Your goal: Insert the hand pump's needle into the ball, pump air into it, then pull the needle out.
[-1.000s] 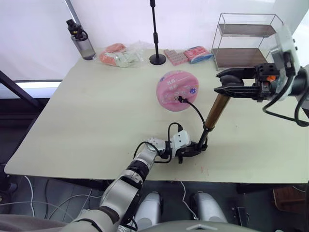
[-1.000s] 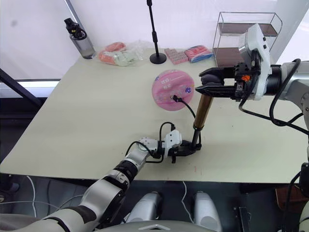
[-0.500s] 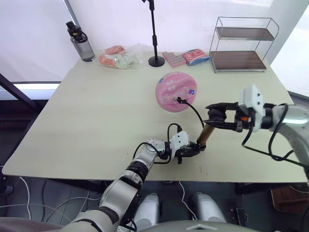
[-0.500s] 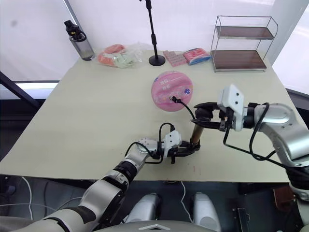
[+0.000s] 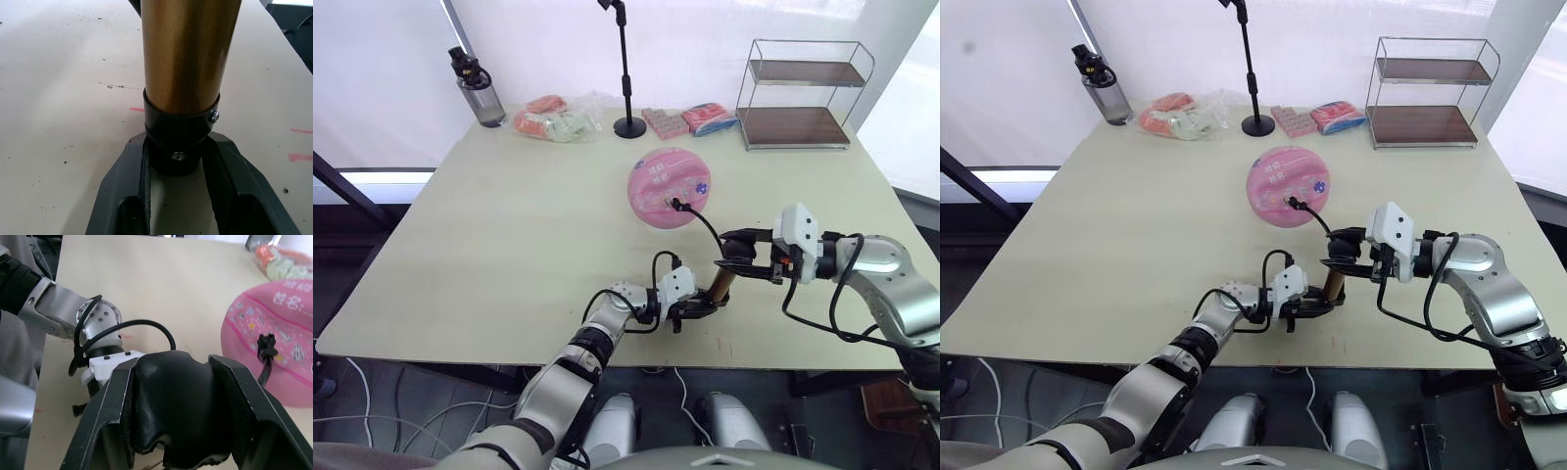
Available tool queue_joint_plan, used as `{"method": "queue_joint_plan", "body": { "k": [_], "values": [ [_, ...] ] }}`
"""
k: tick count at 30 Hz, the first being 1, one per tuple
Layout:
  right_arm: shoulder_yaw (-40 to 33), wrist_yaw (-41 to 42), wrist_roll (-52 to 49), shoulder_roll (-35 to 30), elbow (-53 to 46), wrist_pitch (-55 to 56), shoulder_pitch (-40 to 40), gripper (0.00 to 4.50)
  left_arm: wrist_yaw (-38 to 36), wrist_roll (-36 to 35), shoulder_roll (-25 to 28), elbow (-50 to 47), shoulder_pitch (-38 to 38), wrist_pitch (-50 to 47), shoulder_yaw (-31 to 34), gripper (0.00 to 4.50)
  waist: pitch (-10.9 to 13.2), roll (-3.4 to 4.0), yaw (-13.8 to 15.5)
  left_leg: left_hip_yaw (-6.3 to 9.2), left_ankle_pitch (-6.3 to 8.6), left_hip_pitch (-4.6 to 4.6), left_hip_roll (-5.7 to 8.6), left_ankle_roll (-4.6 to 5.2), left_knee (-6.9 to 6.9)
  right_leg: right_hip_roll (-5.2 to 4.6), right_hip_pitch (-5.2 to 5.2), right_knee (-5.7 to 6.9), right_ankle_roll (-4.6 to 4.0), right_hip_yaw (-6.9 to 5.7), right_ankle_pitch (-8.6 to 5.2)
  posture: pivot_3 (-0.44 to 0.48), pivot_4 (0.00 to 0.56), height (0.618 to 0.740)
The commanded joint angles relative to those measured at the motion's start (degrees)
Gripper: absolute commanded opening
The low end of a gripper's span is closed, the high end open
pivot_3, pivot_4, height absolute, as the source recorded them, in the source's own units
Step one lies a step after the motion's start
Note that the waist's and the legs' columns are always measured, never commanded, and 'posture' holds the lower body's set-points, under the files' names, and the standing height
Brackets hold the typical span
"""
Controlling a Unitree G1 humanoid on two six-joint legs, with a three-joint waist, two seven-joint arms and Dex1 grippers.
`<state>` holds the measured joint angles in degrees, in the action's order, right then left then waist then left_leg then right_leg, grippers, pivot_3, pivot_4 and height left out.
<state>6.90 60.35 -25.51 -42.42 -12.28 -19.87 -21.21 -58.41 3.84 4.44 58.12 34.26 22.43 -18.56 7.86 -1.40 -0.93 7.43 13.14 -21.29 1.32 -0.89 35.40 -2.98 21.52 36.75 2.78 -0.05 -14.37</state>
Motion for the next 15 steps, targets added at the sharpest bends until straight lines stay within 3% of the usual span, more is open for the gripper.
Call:
{"method": "queue_joint_plan", "body": {
  "k": [1,15],
  "values": [
    [-5.29,1.75,-6.09,-3.75,-4.35,-7.52,-4.79,1.80,-0.47,3.32,2.65,5.53,-3.41,-3.16,-1.46,1.09,0.12,0.18,0.01,0.00,0.00,-0.07,0.01,0.00,0.00,0.00,0.05,-0.01,0.00,0.00,0.00,0.000,0.150,0.731],
    [-15.73,2.50,-20.30,-11.01,-6.32,-23.08,-19.17,1.80,-0.85,3.37,2.79,5.33,-3.59,-2.94,-1.58,1.09,0.61,0.52,0.08,0.05,-0.01,-0.45,0.08,0.01,0.05,-0.07,0.37,-0.03,0.01,-0.07,0.01,0.000,0.150,0.731]
  ]
}}
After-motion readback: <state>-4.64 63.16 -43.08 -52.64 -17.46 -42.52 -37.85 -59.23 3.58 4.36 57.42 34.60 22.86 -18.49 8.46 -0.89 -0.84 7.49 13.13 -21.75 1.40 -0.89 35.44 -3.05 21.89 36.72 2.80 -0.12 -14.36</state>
